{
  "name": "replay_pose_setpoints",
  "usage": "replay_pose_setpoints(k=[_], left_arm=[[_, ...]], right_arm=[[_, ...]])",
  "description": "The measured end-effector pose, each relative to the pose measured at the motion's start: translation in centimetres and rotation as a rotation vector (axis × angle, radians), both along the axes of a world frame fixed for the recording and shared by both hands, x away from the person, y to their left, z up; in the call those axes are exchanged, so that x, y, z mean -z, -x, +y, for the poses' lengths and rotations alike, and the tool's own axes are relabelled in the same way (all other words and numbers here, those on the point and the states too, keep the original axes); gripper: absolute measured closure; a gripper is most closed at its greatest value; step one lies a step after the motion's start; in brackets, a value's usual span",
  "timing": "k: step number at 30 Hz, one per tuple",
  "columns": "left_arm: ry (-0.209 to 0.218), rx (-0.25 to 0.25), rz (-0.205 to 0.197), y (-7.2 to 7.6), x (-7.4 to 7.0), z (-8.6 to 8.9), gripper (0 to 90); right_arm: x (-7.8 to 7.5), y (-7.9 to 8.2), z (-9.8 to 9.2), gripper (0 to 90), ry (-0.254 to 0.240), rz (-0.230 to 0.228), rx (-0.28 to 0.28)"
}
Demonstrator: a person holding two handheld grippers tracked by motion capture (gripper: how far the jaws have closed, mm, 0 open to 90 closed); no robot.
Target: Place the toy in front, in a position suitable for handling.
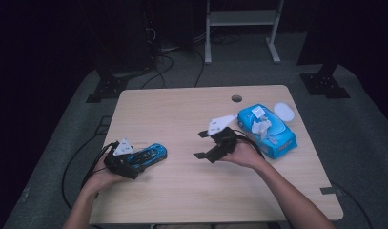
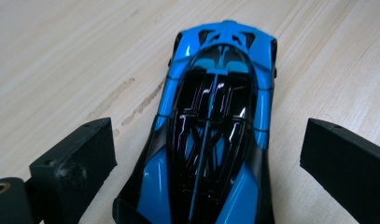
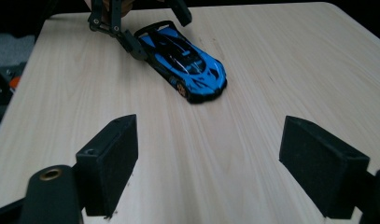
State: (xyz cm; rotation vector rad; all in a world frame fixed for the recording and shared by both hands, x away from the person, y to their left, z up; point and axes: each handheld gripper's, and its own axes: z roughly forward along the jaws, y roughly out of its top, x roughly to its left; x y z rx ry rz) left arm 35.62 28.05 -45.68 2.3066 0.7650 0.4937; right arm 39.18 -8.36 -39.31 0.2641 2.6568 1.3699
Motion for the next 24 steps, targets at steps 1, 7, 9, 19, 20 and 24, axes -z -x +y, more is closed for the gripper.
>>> replay_pose_setpoints(k=[1, 7, 9, 19, 20, 24], left_arm=[[-0.002, -0.003, 0.001, -0.1, 0.1, 0.0, 2.8], [-0.02, 0.003, 0.013, -0.3, 0.3, 0.3, 2.8], [-0.012, -0.001, 0.015, -0.3, 0.4, 0.4, 2.8], [-0.009, -0.023, 0.037, -0.3, 1.4, 1.5, 2.8], [-0.011, -0.018, 0.044, -0.3, 1.4, 1.5, 2.8], [0.005, -0.014, 0.073, -0.5, 1.5, 1.7, 4.8]], right_arm=[[0.2, -0.5, 1.0, 18.7, 0.011, -0.005, -0.017], [2.2, -3.4, 6.7, 14.8, 0.041, 0.035, -0.1], [3.1, -4.3, 8.3, 13.7, 0.059, 0.042, -0.124], [6.4, -6.6, 12.2, 11.7, 0.07, 0.109, -0.164], [6.7, -6.6, 12.4, 11.7, 0.071, 0.116, -0.171], [7.4, -6.8, 13.3, 11.4, 0.076, 0.105, -0.187]])
